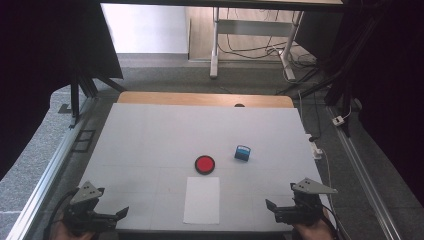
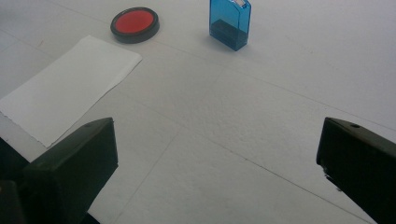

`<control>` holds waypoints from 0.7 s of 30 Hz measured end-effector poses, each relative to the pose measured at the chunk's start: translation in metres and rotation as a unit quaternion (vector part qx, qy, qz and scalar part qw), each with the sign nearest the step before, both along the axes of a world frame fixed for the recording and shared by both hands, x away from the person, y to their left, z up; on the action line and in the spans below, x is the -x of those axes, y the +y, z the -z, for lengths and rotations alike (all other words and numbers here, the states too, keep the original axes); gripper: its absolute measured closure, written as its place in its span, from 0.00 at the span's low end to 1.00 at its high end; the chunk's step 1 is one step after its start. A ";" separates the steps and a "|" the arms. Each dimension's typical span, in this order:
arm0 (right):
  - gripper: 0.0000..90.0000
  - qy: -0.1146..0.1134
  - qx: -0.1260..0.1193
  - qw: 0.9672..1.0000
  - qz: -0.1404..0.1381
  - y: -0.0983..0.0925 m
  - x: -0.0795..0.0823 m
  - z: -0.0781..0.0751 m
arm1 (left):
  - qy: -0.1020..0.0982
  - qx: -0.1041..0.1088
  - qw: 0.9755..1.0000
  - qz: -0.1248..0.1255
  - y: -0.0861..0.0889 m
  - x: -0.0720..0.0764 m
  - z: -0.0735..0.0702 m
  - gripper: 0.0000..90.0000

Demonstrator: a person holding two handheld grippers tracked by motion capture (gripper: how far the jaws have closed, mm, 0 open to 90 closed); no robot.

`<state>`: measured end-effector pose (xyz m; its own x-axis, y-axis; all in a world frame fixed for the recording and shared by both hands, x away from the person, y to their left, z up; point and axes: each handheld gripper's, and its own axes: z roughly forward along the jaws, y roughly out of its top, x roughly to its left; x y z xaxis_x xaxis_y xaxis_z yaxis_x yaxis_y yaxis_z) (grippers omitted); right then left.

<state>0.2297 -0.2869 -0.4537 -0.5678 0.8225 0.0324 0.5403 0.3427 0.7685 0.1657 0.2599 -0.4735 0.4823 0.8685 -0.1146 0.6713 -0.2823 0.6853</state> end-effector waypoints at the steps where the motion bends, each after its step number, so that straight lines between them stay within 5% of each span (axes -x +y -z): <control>1: 0.00 0.000 -0.002 1.000 -0.001 0.000 0.000 0.000 | 0.001 0.002 1.000 -0.001 0.001 0.000 0.000 0.00; 6: 0.00 0.000 0.001 1.000 -0.004 0.000 0.000 0.000 | -0.017 -0.004 1.000 -0.012 0.003 0.000 -0.001 0.00; 21: 0.00 0.006 0.004 1.000 -0.014 0.001 0.000 0.000 | 0.005 0.001 1.000 0.007 0.003 -0.005 0.001 0.00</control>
